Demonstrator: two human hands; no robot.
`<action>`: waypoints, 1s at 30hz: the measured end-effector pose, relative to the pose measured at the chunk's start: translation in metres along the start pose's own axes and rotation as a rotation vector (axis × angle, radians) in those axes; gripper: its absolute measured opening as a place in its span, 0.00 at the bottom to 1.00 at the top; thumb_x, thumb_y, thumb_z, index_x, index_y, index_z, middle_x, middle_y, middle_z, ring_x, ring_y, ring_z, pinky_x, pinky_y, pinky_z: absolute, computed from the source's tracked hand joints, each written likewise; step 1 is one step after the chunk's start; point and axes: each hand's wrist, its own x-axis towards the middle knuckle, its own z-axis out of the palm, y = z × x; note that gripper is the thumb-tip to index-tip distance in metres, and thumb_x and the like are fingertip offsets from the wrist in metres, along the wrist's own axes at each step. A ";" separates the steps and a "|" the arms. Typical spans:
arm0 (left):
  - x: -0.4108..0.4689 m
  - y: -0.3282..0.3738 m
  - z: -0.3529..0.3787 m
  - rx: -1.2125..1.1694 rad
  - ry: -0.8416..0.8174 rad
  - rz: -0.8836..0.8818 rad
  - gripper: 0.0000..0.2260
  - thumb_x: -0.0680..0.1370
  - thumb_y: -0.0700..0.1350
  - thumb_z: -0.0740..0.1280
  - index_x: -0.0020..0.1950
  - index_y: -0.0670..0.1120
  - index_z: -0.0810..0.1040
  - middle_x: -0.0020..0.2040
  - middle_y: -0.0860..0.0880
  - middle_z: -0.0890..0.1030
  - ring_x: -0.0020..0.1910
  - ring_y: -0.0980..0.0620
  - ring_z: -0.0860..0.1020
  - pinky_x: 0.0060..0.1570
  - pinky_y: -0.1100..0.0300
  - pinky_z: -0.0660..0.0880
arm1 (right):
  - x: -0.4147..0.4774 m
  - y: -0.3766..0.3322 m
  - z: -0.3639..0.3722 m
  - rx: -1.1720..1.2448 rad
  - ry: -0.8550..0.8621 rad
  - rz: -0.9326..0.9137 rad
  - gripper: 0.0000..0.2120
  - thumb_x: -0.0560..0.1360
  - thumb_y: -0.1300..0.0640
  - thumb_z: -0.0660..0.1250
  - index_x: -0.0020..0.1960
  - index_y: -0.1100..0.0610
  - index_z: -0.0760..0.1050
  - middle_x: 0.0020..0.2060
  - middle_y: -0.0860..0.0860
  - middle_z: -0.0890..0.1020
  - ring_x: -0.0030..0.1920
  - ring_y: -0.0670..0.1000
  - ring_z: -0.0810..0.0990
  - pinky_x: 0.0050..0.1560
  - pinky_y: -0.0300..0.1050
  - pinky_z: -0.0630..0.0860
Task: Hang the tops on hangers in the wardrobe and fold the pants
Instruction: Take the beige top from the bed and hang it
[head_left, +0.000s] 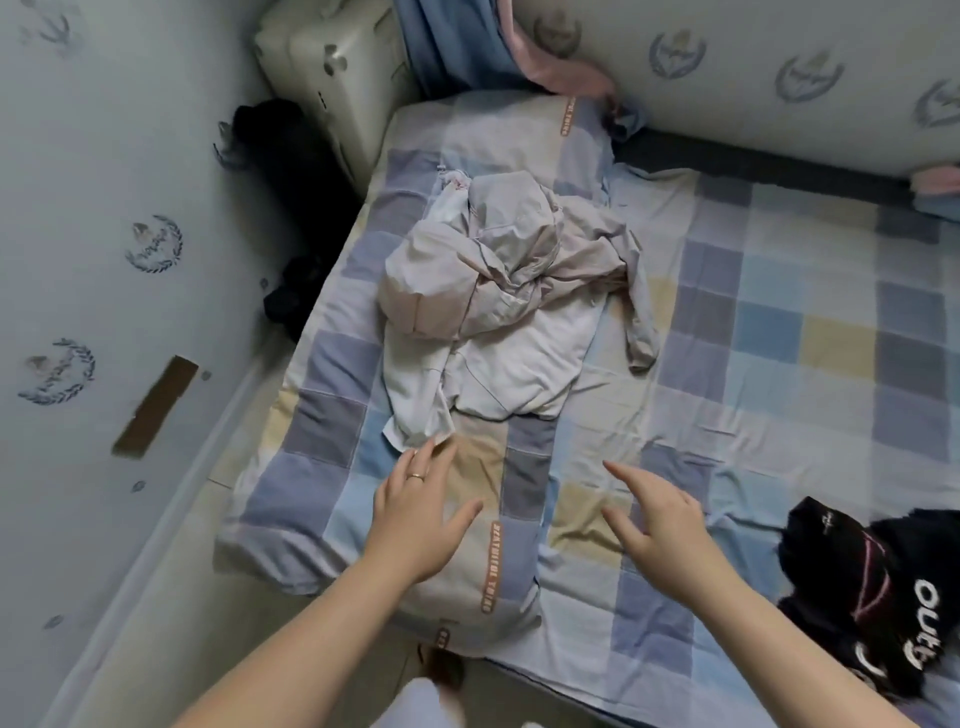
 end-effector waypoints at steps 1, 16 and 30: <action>0.018 -0.018 0.002 0.000 -0.032 -0.003 0.34 0.79 0.68 0.58 0.81 0.61 0.48 0.83 0.57 0.47 0.81 0.51 0.45 0.77 0.46 0.52 | 0.019 -0.007 0.015 -0.004 -0.022 0.022 0.25 0.81 0.48 0.63 0.77 0.44 0.63 0.71 0.43 0.72 0.73 0.47 0.67 0.72 0.51 0.59; 0.383 -0.122 0.073 0.469 0.291 0.276 0.42 0.76 0.61 0.68 0.78 0.65 0.40 0.78 0.52 0.27 0.79 0.40 0.37 0.76 0.37 0.46 | 0.406 0.010 0.167 -0.135 0.079 -0.056 0.36 0.78 0.46 0.66 0.80 0.41 0.52 0.73 0.47 0.68 0.71 0.54 0.69 0.68 0.56 0.69; 0.517 -0.136 0.134 0.253 0.314 0.105 0.09 0.83 0.48 0.55 0.54 0.55 0.75 0.57 0.44 0.81 0.58 0.37 0.78 0.54 0.46 0.72 | 0.554 0.038 0.227 -0.065 0.412 -0.096 0.11 0.80 0.55 0.60 0.51 0.55 0.81 0.53 0.55 0.79 0.59 0.64 0.76 0.56 0.59 0.76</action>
